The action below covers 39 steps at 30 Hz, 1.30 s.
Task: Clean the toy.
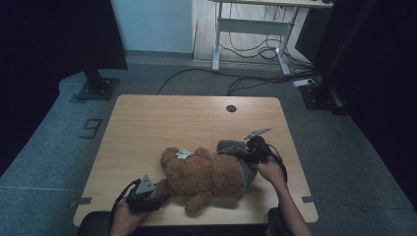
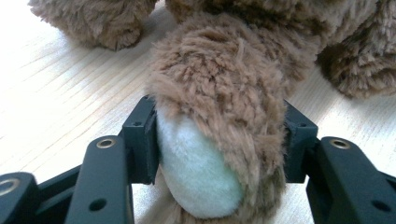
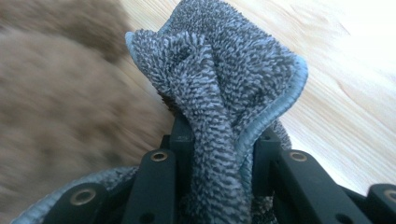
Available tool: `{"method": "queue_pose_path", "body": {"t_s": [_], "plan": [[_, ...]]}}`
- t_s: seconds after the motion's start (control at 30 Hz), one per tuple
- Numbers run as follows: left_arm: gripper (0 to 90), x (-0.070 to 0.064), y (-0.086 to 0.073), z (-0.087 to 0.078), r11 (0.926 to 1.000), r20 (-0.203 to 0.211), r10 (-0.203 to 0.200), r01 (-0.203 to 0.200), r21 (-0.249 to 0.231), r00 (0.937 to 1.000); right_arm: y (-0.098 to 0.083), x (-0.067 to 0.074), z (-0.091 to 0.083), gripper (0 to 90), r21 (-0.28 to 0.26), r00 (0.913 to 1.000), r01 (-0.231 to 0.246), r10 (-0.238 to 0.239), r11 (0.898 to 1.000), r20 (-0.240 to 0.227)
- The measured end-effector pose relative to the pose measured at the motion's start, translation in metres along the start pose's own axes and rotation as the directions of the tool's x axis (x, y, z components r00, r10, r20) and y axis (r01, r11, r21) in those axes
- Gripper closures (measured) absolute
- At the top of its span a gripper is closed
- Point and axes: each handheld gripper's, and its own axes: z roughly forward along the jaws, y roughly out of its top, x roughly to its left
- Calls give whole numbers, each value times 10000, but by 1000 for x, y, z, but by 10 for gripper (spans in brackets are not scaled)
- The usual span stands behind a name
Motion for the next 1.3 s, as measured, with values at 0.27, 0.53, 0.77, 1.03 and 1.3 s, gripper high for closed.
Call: {"method": "queue_pose_path", "body": {"t_s": [0.27,0.53,0.77,1.03,1.3], "plan": [[429,-1,0,0,9999,-59,101,-101,24,9999,-6,0,-38,691,-711,9997,-10,26,9975,229],[430,-2,1,1,9999,-103,158,-158,72,9998,5,37,-94,692,-1506,9959,907,-903,9844,94],[430,-2,1,1,9998,-96,160,-160,75,9998,19,69,-98,689,-1707,9860,1396,-1527,9754,-665],[426,-2,1,1,9997,-103,218,-216,110,9997,24,101,-59,680,-1041,9679,2181,-2287,9704,-1045],[427,-1,1,1,9998,-85,175,-174,110,9998,7,92,-68,675,-978,9775,2002,-2055,9749,-471]]}}
